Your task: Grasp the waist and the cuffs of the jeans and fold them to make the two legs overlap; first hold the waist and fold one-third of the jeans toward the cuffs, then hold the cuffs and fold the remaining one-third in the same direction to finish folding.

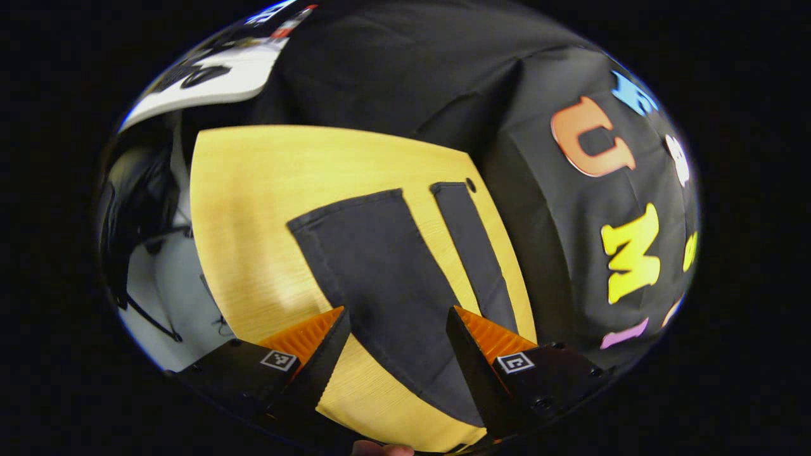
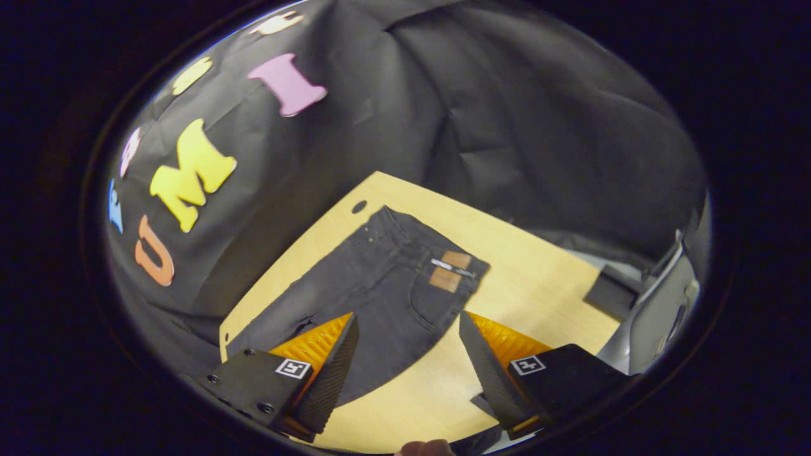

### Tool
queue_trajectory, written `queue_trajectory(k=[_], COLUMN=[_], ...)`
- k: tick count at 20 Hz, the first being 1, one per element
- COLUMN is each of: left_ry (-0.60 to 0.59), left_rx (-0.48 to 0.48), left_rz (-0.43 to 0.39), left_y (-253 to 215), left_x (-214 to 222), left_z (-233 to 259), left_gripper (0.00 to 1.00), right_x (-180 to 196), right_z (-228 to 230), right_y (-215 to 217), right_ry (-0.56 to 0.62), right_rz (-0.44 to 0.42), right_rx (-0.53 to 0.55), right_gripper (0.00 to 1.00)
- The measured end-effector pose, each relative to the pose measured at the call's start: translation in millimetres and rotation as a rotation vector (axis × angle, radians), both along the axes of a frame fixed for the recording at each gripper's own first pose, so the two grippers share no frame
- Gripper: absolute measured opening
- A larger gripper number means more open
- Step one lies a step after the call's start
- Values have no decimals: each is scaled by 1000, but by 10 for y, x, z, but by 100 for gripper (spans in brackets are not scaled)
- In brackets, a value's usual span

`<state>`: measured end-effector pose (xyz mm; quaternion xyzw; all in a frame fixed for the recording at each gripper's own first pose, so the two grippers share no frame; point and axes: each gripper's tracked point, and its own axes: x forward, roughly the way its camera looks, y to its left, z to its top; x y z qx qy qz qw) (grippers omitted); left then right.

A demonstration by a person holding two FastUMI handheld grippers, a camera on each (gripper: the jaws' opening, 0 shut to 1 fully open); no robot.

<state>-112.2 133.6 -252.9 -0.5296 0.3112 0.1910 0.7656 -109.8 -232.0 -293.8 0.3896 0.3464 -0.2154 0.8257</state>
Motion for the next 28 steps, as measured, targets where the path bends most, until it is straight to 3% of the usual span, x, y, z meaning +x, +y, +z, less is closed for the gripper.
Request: queue_trajectory(k=[4,8,14,18,19,20,24,25,28], left_ry=[31,84,32,-29,-41,-47,-44,-41,-30], left_rx=[-143,-184,-208,-251,-257,-260,-255,-253,-245], left_rz=[134,191,168,195,202,204,187,185,170], left_y=[107,212,265,284,281,270,257,254,230], left_x=[54,33,249,363,413,436,496,516,577], left_z=[-181,-393,-384,-333,-318,-319,-343,-344,-347], left_gripper=[99,98,95,93,100,93,93,93,93], right_x=[-26,-47,81,231,253,272,399,493,709], right_z=[-114,-141,-315,-528,-586,-657,-836,-841,-875], right_y=[28,-24,-115,-226,-296,-363,-604,-639,-619], right_ry=[33,46,50,42,45,52,51,37,17], right_rz=[-29,-49,-67,-134,-156,-179,-239,-236,-169], right_rx=[48,64,121,224,239,255,279,289,290], right_gripper=[98,98,98,98,98,98,98,92,95])
